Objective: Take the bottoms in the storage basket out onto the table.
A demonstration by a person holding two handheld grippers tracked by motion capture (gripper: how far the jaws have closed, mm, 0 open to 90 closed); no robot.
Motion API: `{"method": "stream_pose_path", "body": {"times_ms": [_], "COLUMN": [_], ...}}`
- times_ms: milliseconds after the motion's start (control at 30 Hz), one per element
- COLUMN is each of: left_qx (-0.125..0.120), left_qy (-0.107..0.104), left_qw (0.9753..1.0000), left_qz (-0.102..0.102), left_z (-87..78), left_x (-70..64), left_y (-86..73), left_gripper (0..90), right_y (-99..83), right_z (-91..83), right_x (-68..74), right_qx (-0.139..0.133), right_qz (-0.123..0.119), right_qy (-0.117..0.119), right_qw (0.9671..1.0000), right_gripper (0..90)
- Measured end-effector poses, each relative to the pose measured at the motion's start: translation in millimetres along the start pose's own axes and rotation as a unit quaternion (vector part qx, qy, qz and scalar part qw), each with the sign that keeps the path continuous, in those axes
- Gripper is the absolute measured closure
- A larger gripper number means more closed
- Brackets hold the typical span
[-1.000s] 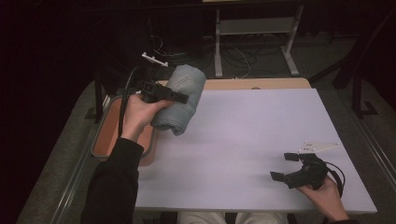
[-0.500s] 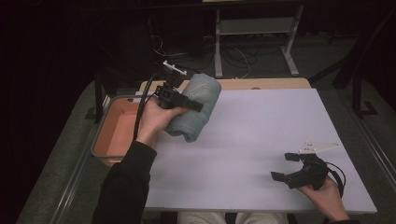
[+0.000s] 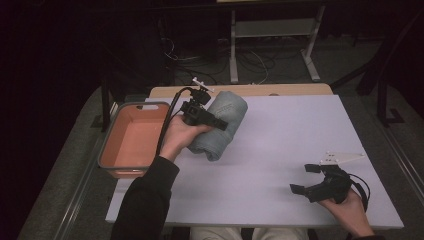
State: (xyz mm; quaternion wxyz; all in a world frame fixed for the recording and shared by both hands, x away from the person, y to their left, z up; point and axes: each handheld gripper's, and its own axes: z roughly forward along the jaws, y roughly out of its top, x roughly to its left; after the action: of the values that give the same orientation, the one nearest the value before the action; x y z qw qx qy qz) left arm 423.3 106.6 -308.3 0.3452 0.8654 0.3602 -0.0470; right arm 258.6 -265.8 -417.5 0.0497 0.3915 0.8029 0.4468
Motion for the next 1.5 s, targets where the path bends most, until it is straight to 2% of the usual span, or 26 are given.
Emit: {"method": "stream_pose_path", "body": {"times_ms": [233, 867, 1367, 1500], "left_qx": [0.01, 0.036, 0.05, 0.06], "left_qy": [-0.017, -0.04, -0.044, -0.04], "left_qw": [0.9998, 0.9985, 0.9977, 0.9974], "left_qz": [0.002, 0.0, -0.012, -0.003], "left_z": [20.7, 67.9, 94.4, 102.2], "left_x": [-3.3, -8.9, -13.7, -18.5], "left_y": [-4.1, -16.3, -22.3, -23.6], "left_gripper": [49.8, 49.3, 47.8, 46.4], "right_y": [-0.1, 0.0, 0.2, 0.2], "right_z": [0.1, 0.3, 0.9, 1.0], "right_x": [0.1, 0.9, 1.4, 1.6], "right_qx": [0.001, 0.003, 0.005, 0.006], "right_qz": [-0.001, -0.007, -0.008, -0.008], "right_qy": [0.001, 0.003, 0.004, 0.004], "right_qw": [1.0, 1.0, 1.0, 0.9999], "right_gripper": [0.0, 0.0, 0.0, 0.0]}}
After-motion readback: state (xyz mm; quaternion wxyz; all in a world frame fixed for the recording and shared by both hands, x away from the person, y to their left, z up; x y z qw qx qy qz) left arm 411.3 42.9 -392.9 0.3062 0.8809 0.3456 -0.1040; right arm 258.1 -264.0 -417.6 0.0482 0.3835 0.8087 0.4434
